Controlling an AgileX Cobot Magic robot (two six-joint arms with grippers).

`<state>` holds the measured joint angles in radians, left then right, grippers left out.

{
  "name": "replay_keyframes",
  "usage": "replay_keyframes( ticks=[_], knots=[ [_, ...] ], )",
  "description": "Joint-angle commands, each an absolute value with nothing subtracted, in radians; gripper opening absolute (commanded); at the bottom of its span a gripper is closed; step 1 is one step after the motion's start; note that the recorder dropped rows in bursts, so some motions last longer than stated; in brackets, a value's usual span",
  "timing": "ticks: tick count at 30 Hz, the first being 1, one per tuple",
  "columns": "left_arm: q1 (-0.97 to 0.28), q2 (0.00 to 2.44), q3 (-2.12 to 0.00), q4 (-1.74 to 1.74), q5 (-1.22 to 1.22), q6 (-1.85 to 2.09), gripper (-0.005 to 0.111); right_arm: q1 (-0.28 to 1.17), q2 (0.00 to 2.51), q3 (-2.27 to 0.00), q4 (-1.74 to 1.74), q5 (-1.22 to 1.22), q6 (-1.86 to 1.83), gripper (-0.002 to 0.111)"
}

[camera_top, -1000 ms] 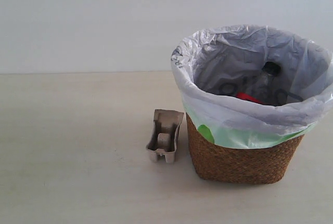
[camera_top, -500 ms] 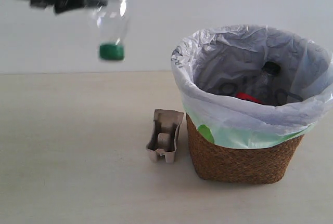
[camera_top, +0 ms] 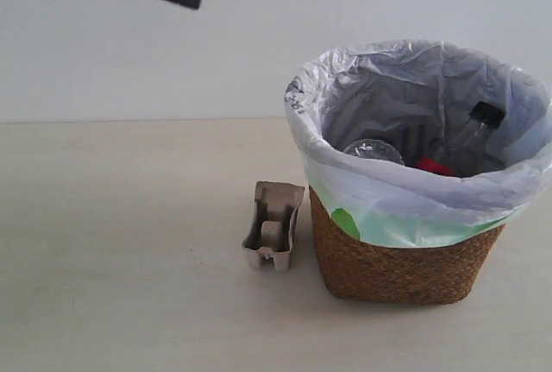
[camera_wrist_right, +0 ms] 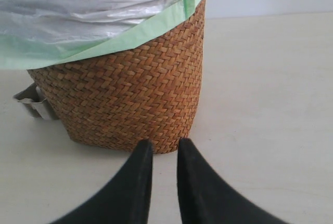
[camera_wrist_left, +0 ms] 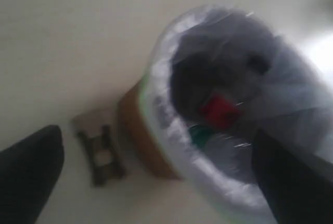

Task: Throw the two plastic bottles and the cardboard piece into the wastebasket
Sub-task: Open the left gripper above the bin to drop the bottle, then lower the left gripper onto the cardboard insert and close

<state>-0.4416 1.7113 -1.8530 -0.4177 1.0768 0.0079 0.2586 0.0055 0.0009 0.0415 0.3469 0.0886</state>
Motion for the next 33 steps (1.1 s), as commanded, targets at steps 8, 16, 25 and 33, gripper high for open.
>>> replay_keyframes(
  ticks=[8,16,25,33],
  knots=[
    [-0.441,1.713,-1.714,0.089,1.221,-0.092,0.085,0.26,0.0,0.0,0.041,0.342,0.09,0.013],
    [-0.441,1.716,-1.459,0.086,1.02,-0.107,0.085,0.26,0.0,0.0,0.041,0.342,0.09,0.013],
    [-0.441,1.736,-1.295,-0.028,0.752,-0.115,0.085,0.26,0.0,0.0,0.041,0.342,0.09,0.013],
    [-0.443,1.877,-1.29,-0.229,0.661,0.03,0.085,0.26,0.0,0.0,0.041,0.342,0.09,0.013]
  ],
)
